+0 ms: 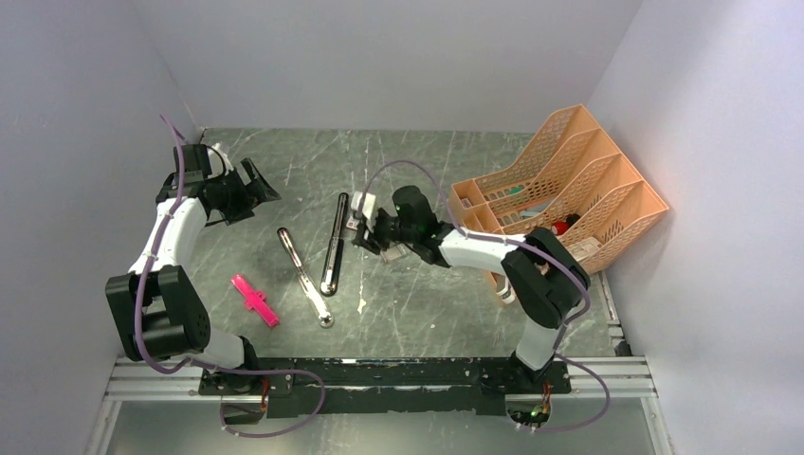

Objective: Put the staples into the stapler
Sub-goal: Adjust the staple in the stapler, then pick up the staple from the center of the board.

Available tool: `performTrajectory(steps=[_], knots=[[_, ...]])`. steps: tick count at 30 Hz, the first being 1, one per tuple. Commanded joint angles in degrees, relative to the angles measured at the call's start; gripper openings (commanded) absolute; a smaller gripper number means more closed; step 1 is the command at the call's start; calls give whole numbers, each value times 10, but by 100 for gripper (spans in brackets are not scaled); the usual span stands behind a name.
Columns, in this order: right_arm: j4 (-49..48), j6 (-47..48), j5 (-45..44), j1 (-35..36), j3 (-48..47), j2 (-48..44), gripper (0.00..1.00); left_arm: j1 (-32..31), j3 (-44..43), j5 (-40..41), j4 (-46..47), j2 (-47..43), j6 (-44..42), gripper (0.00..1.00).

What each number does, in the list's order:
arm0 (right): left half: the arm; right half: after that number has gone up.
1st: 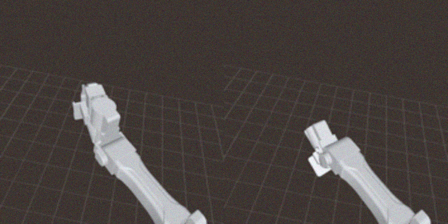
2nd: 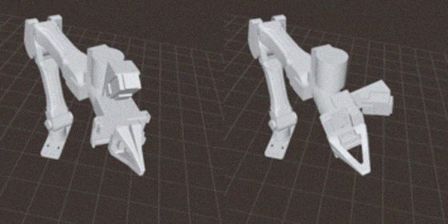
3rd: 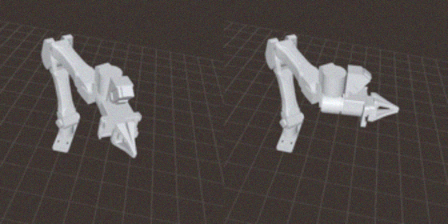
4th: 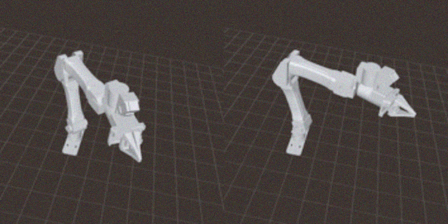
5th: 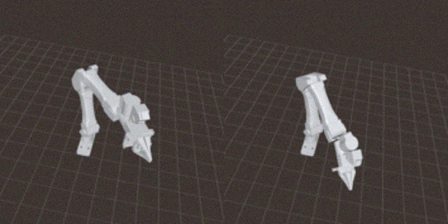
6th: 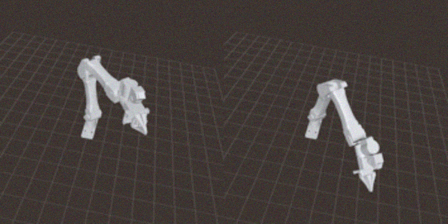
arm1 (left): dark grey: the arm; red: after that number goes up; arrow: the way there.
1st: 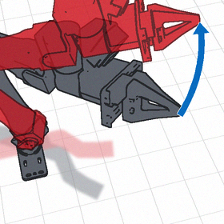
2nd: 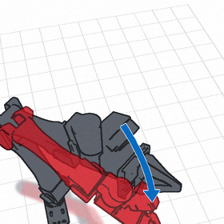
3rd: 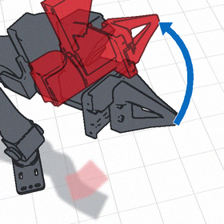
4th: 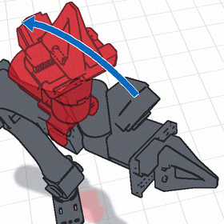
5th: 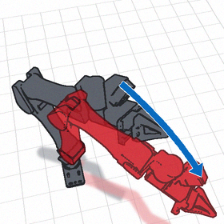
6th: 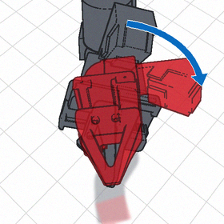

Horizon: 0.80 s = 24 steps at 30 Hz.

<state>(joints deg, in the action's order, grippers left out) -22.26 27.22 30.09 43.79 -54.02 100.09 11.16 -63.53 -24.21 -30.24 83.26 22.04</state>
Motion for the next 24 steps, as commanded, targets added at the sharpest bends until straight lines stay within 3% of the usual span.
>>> performTrajectory(steps=[1,12,17,24], knots=[[63,-177,-139,-4,-85,32,48,6,-1,-17,9,0,-4,91],[215,-558,-369,31,-168,70,48,6,0,-21,11,1,-4,90],[284,-612,-418,64,-223,119,49,6,1,-26,12,1,-4,90],[305,-624,-469,72,-249,149,52,6,1,-29,12,1,-4,90]])
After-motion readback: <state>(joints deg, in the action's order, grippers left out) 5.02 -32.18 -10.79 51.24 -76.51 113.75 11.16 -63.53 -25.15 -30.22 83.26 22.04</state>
